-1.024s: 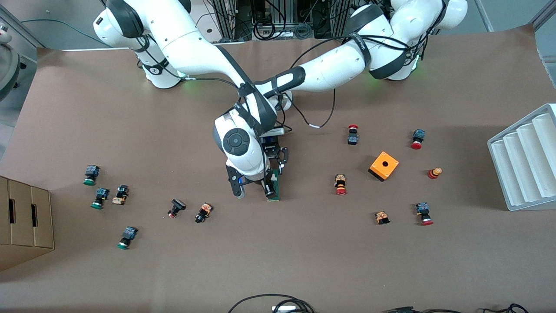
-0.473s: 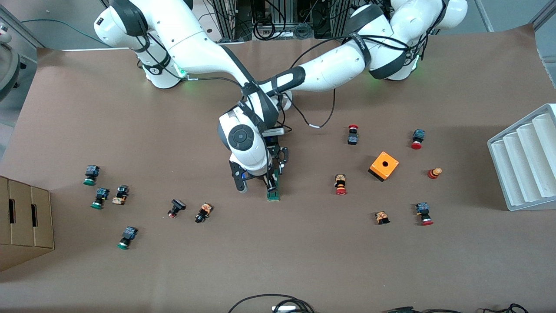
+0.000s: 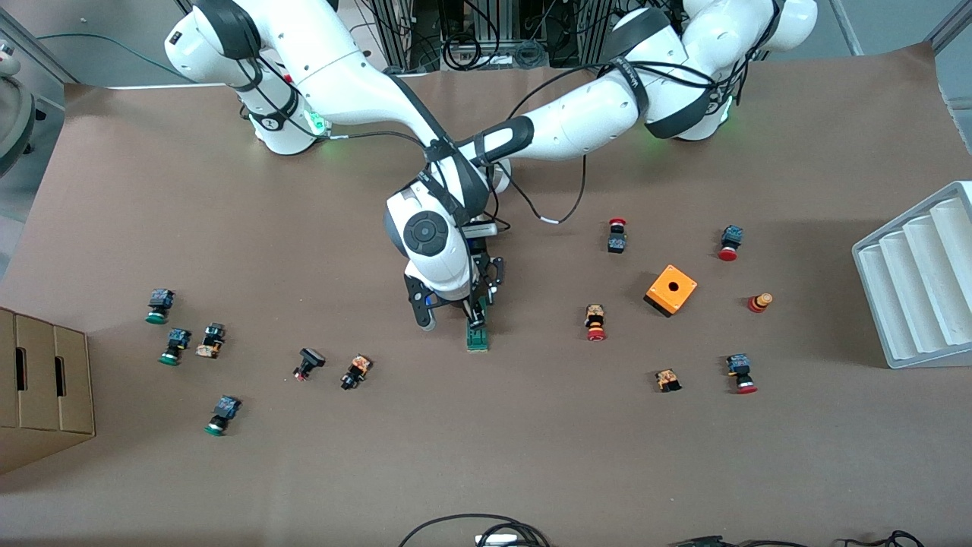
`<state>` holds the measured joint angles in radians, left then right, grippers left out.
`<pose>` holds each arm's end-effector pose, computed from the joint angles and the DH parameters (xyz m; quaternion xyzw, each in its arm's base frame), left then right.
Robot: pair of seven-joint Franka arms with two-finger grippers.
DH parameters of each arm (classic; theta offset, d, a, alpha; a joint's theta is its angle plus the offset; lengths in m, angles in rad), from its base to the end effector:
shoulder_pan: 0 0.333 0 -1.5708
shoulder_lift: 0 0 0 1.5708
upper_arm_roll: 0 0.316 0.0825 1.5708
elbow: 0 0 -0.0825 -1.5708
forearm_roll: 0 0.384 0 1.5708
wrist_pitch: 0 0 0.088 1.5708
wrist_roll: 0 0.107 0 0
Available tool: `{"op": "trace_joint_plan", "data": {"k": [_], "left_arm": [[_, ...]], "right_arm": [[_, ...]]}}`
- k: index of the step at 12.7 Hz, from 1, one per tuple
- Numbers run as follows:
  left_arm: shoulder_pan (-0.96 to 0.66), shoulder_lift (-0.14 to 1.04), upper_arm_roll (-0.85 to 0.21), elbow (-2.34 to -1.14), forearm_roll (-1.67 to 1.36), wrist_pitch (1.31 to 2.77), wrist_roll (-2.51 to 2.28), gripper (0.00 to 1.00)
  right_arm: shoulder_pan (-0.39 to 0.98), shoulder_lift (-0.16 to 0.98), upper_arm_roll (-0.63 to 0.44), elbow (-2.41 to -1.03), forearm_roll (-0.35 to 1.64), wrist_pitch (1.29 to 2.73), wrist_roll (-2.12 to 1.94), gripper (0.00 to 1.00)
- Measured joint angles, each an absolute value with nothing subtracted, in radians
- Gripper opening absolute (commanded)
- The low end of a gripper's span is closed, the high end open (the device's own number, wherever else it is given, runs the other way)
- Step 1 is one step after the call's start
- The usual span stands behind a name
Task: Close load switch with both arms
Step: 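Push the white lever along the switch body with the right gripper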
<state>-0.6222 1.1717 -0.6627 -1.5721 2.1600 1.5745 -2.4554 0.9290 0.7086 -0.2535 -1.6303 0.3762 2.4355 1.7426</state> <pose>0.3394 -0.5777 0.0572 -0.7909 -0.0610 -0.6083 0.0260 0.5318 0.4580 0.2264 -0.8024 0.5912 0.0242 0.0783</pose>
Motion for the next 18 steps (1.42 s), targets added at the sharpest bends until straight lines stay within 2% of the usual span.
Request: {"op": "trace_joint_plan", "data": {"k": [2,12,15,18], "left_arm": [[-0.622,1.172,-0.663,-1.572,2.160,1.575,-2.455,0.63],[-0.622,1.172,-0.663,-1.572,2.160,1.575,-2.455,0.62],[-0.622,1.172,-0.663,-1.572,2.160,1.575,-2.455,0.63],[-0.622,1.172,-0.663,-1.572,2.160,1.575,-2.455,0.63]], "right_arm": [[0.937,0.706,-0.253,-1.642,0.376,2.444,1.743,0.53],[0.946,0.698,-0.253,-1.657,0.376,2.462,1.743,0.49],[0.946,0.698,-0.253,-1.658,0.376,2.464,1.743,0.44],[0.946,0.698,-0.253,-1.660,0.376,2.471,1.743,0.43]]}}
